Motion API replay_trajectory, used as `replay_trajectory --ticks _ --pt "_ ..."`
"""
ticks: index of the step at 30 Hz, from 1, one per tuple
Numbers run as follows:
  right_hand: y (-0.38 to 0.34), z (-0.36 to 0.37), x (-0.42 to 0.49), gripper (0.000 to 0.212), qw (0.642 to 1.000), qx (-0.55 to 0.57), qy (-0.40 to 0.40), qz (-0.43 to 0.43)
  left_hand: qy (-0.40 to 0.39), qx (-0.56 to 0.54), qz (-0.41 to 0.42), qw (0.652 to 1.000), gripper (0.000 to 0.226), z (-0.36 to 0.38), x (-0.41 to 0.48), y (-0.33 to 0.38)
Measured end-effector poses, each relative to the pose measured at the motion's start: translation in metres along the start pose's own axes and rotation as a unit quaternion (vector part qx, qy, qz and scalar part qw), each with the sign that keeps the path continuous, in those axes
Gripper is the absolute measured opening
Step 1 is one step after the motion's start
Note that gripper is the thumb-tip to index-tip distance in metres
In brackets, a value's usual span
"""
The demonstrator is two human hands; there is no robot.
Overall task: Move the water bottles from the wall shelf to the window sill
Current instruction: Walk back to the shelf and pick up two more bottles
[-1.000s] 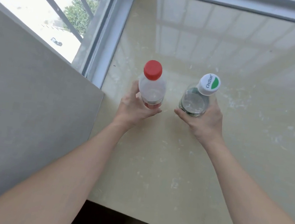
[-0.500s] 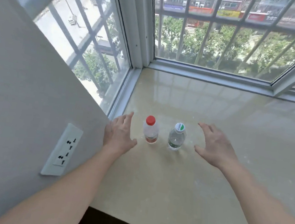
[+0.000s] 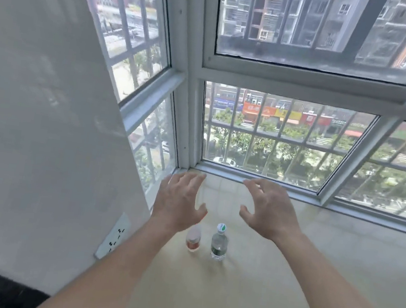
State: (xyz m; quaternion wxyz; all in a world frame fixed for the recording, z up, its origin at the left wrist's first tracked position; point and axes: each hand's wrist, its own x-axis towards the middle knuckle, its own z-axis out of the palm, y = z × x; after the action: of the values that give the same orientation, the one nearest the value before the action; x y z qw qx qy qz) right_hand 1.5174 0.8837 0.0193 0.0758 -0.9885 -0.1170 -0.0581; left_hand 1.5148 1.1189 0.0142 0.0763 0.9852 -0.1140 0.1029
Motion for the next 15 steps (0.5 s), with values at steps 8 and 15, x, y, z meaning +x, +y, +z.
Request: replay_trajectory --ticks 8,15 --pt "0.002 -0.038 -0.03 0.062 0.998 -0.016 0.057 0.033 0.026 -0.005 0.058 0.998 0.071 -0.027 -0.004 0.044" --pt "0.023 -0.062 -0.087 0.061 0.985 -0.041 0.104 0.133 0.043 -0.032 0.175 0.983 0.069 -0.029 0.004 0.102"
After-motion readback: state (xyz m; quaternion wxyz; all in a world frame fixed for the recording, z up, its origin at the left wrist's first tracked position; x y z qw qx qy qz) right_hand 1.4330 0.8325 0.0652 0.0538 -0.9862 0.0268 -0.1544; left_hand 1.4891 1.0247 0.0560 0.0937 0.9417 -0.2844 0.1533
